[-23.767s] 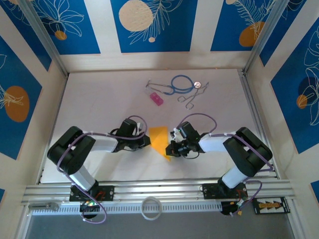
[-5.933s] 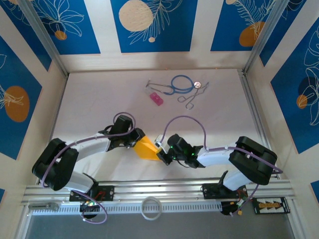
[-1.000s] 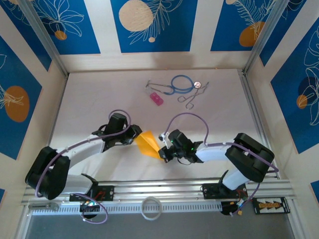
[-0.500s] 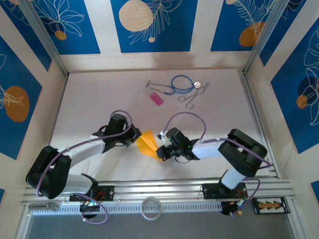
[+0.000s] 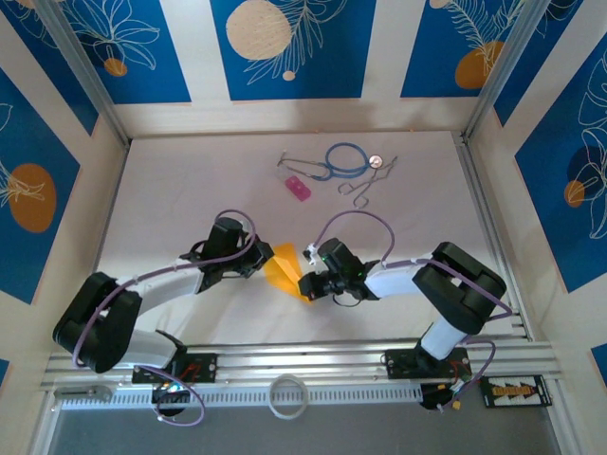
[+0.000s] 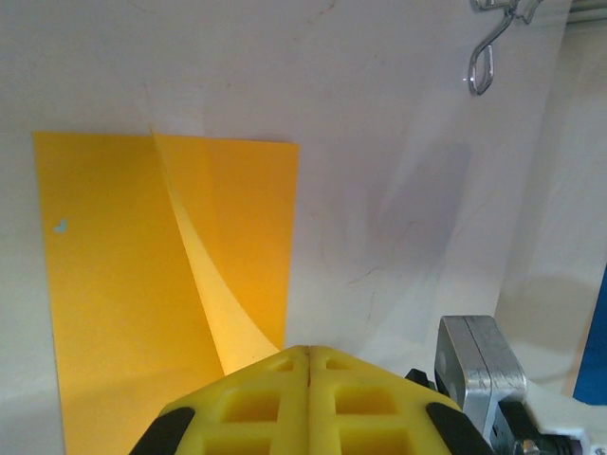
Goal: Fold a paper plane with a square sheet of paper (pick it up from the middle)
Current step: Fourth fold the wing at the center of the table.
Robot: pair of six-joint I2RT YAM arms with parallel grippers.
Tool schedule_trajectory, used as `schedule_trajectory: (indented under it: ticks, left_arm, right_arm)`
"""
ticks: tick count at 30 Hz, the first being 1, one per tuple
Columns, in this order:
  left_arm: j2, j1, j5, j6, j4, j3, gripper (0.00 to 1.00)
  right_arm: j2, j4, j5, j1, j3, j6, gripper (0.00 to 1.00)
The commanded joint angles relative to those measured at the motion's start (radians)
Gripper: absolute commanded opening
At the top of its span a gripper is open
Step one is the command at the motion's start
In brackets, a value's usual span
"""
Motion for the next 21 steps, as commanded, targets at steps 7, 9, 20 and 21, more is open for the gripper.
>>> schedule_trajectory:
  ticks: [7,9,20,21]
  left_arm:
    - [0.04,-0.034,0.034,0.021,0.132,-0.013,0.0]
    - [0.049,-0.044,0.031,0.027,0.153,-0.015,0.0]
    - [0.139,-0.075,0.056,0.026,0.243,-0.016,0.0]
    - [0.143,-0.079,0.051,0.021,0.25,-0.018,0.0]
  right_arm:
    - [0.001,-0.004,-0.02,-0.018,-0.037,0.043,0.01]
    - [0.0,-0.004,-0.03,-0.022,-0.037,0.046,0.01]
    - [0.002,0.01,-0.042,-0.041,-0.052,0.078,0.01]
    - [0.002,0.01,-0.043,-0.043,-0.055,0.08,0.01]
